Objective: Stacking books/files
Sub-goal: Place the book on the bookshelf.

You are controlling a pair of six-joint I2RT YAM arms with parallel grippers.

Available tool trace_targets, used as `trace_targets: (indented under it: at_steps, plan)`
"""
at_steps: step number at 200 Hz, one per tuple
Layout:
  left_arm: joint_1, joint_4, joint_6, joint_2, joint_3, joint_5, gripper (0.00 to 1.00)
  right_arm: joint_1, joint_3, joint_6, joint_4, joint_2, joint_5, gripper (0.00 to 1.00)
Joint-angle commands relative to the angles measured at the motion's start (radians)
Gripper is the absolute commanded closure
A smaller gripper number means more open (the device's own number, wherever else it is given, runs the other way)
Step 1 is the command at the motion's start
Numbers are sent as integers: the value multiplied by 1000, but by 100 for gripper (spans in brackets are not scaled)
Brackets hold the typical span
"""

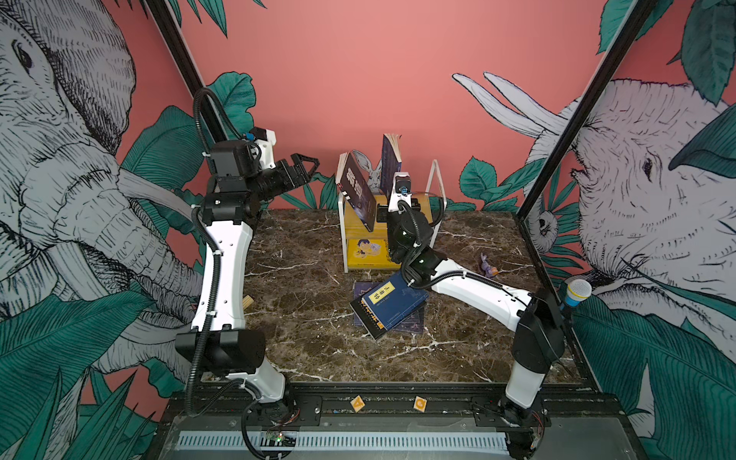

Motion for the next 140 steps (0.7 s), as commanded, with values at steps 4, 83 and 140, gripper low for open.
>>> trace_targets:
  at_steps: [4, 83, 140]
  plan:
    - [-11, 51, -54, 17, 41, 27, 0, 4, 29, 61, 57, 11, -9, 100]
    - [-50, 57, -73, 81, 51, 39, 1, 4, 71, -4, 112, 97, 88, 100]
    - [-69, 127, -142, 106, -10, 100, 5, 4, 112, 48, 51, 144, 16, 100]
